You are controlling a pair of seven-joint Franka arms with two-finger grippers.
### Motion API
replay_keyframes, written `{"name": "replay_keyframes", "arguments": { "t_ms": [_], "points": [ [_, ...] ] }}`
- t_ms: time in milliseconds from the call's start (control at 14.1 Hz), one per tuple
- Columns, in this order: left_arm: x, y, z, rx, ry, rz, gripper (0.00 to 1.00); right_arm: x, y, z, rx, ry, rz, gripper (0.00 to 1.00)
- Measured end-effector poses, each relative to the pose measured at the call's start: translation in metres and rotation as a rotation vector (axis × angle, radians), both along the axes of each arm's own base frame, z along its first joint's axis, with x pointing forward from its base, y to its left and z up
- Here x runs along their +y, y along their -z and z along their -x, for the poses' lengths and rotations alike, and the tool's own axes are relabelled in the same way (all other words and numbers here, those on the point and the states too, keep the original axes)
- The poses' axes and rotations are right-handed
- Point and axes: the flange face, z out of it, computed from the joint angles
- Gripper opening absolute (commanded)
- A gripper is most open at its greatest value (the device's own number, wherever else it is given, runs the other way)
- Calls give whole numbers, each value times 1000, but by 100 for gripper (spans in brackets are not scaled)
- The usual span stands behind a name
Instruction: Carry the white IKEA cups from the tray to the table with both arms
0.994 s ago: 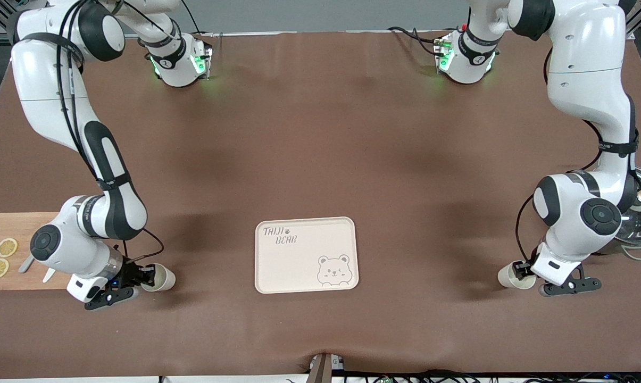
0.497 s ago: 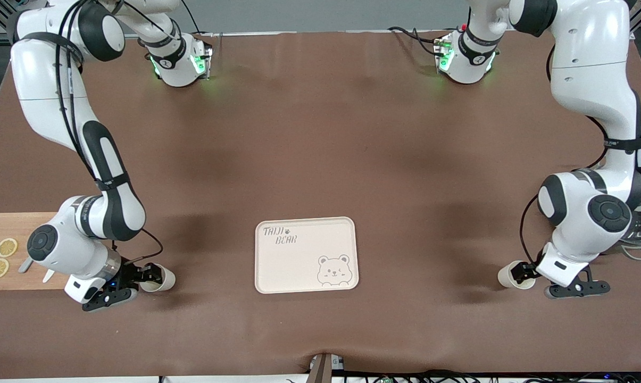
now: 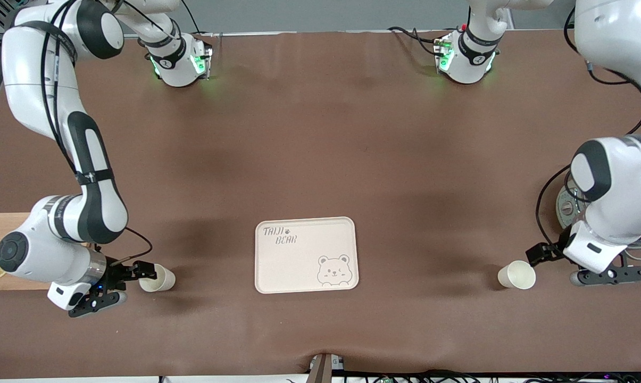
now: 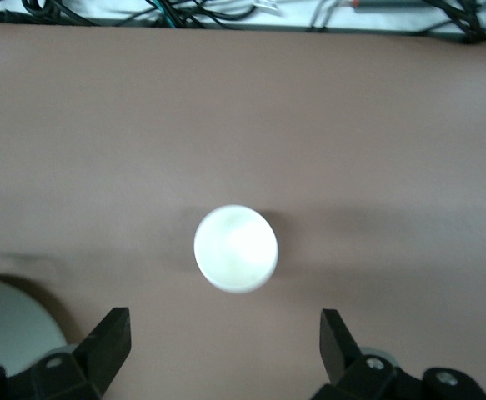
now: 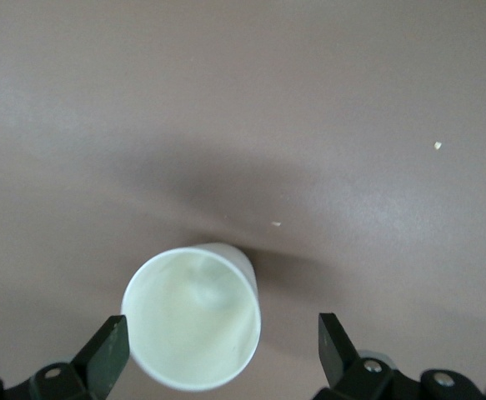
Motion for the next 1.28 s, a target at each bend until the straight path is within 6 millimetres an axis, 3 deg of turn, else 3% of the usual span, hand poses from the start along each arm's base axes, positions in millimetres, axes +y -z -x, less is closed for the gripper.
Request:
{"name": "replay_keyframes", "arguments": {
  "t_ms": [142,284,497,781,923,1065,1277],
  "points": [
    [-8,-32,9,39,8,20,100,1,-23,4,55,6,-6,100],
    [-11,-65,18,57,11,32,100,2,-61,9,109,10,-9,100],
    [-13,-109,39,70,17,47,100,1,-153,31,160,41,-5,100],
    [-14,-157,68,111,26,62,100,8,-286,92,190,113,38,100],
    [-14,-181,77,123,29,65,100,12,-335,125,182,145,66,100],
    [-14,-191,80,124,29,65,100,15,-356,152,176,173,82,100],
    [-10,-194,80,120,23,65,100,11,-354,181,142,204,97,100]
  ]
}}
